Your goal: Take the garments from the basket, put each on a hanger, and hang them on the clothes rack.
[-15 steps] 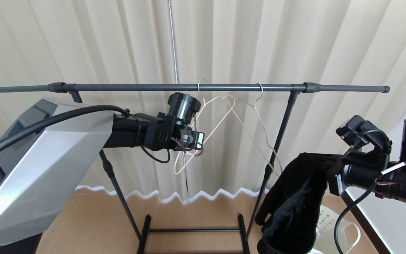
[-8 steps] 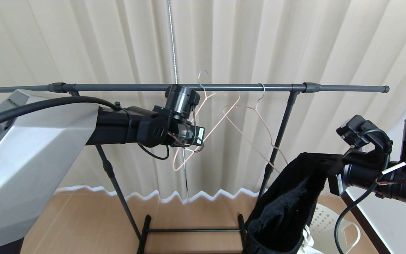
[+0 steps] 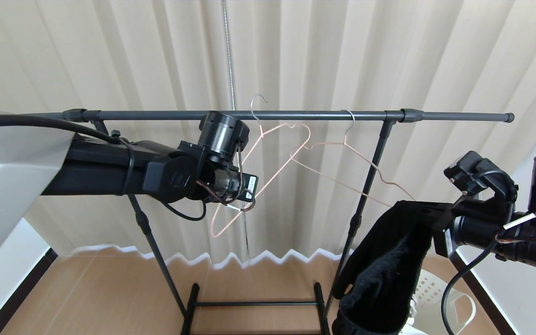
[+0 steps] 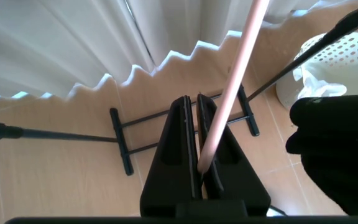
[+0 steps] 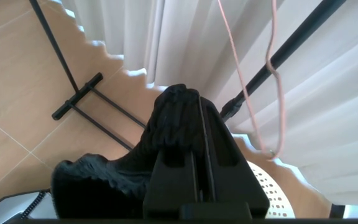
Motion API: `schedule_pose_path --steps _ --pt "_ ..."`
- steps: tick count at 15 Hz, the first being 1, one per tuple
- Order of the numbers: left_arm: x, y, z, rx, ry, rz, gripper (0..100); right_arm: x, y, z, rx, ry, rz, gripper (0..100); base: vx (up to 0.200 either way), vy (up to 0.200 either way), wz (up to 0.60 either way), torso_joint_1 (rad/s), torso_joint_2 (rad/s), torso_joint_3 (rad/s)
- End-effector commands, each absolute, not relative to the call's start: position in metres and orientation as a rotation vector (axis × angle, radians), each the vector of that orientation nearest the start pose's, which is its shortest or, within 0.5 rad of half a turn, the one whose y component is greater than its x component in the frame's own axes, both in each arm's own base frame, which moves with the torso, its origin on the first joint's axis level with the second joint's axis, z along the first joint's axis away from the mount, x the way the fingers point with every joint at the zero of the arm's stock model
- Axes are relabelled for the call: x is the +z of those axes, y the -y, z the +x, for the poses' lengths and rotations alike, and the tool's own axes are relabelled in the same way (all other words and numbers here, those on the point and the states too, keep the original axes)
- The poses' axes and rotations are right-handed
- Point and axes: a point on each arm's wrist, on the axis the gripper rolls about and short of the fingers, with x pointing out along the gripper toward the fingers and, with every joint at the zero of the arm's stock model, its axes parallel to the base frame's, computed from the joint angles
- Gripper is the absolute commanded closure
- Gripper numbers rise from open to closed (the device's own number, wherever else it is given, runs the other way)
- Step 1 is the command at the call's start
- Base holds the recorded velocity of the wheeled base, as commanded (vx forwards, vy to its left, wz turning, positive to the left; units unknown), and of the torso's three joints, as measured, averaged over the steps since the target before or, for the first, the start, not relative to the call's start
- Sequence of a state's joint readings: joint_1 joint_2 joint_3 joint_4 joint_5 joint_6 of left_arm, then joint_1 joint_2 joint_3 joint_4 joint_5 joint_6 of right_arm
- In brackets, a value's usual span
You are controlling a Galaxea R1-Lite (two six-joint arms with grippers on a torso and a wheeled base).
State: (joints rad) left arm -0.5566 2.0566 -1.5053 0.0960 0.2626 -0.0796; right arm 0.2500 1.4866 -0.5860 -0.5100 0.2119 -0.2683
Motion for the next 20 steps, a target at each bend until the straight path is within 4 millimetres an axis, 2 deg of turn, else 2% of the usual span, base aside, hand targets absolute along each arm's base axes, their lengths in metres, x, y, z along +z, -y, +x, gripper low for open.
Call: schedule_pose_path --steps 1,2,5,9,10,12,16,20 --pt "0.191 0.199 0.331 -0.26 -0.564 0.166 100 0.17 -0.064 0.228 0.509 -0.329 -0.269 100 0.0 0.0 0.0 0.0 0.0 0.0" --pt "0.189 0.197 0.328 -0.259 -0.566 0.167 100 0.17 -0.064 0.228 0.509 -0.329 -0.269 100 0.0 0.0 0.0 0.0 0.0 0.0" --pt "0.187 0.184 0.298 -0.271 -0.568 0.175 100 0.171 -0.065 0.228 0.509 -0.328 -0.27 100 0.0 0.0 0.0 0.0 0.0 0.0" --pt "0.183 0.154 0.251 -0.288 -0.55 0.213 100 0.177 -0.077 0.223 0.457 -0.301 -0.302 100 0.0 0.0 0.0 0.0 0.0 0.0" --pt "0.177 0.144 0.235 -0.302 -0.52 0.238 100 0.179 -0.085 0.222 0.421 -0.295 -0.32 100 0.0 0.0 0.0 0.0 0.0 0.0" --pt "0.163 0.131 0.215 -0.325 -0.474 0.295 100 0.184 -0.094 0.22 0.345 -0.28 -0.345 100 0.0 0.0 0.0 0.0 0.0 0.0" --pt "0.139 0.12 0.188 -0.409 -0.394 0.363 100 0.191 -0.109 0.218 0.242 -0.258 -0.374 100 0.0 0.0 0.0 0.0 0.0 0.0" --pt "0.132 0.112 0.168 -0.52 -0.368 0.409 100 0.192 -0.116 0.225 0.135 -0.262 -0.374 100 0.0 0.0 0.0 0.0 0.0 0.0"
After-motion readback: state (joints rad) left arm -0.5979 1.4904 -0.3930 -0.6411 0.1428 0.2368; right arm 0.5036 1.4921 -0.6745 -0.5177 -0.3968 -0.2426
